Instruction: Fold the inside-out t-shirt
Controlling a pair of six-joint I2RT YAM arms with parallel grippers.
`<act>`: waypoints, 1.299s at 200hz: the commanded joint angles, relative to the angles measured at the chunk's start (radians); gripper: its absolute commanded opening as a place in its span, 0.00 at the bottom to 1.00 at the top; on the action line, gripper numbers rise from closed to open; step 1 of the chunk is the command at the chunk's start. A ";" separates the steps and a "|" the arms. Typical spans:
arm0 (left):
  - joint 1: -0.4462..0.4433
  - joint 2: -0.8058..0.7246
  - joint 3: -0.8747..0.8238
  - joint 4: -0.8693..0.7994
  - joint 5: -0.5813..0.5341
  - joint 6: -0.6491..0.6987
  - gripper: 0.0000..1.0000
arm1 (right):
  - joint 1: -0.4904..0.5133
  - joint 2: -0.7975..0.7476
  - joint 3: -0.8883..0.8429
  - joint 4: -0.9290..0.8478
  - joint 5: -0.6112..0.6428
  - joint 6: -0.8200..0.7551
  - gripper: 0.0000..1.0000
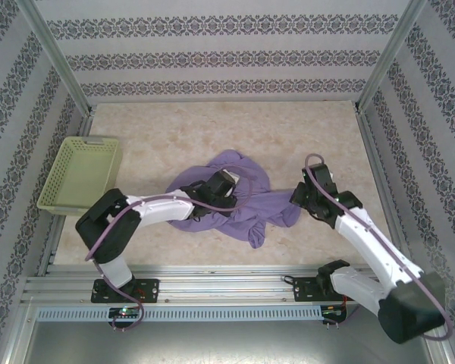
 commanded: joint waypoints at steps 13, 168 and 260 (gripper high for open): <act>0.002 -0.190 -0.079 0.019 -0.019 0.027 0.24 | -0.035 0.023 0.063 -0.043 0.143 -0.091 0.00; 0.284 -0.051 -0.020 -0.224 0.014 -0.158 0.28 | -0.191 -0.137 -0.016 -0.071 0.090 -0.102 0.00; 0.283 -0.638 0.147 -0.367 -0.456 -0.089 0.00 | -0.150 -0.113 0.279 -0.050 -0.005 -0.190 0.00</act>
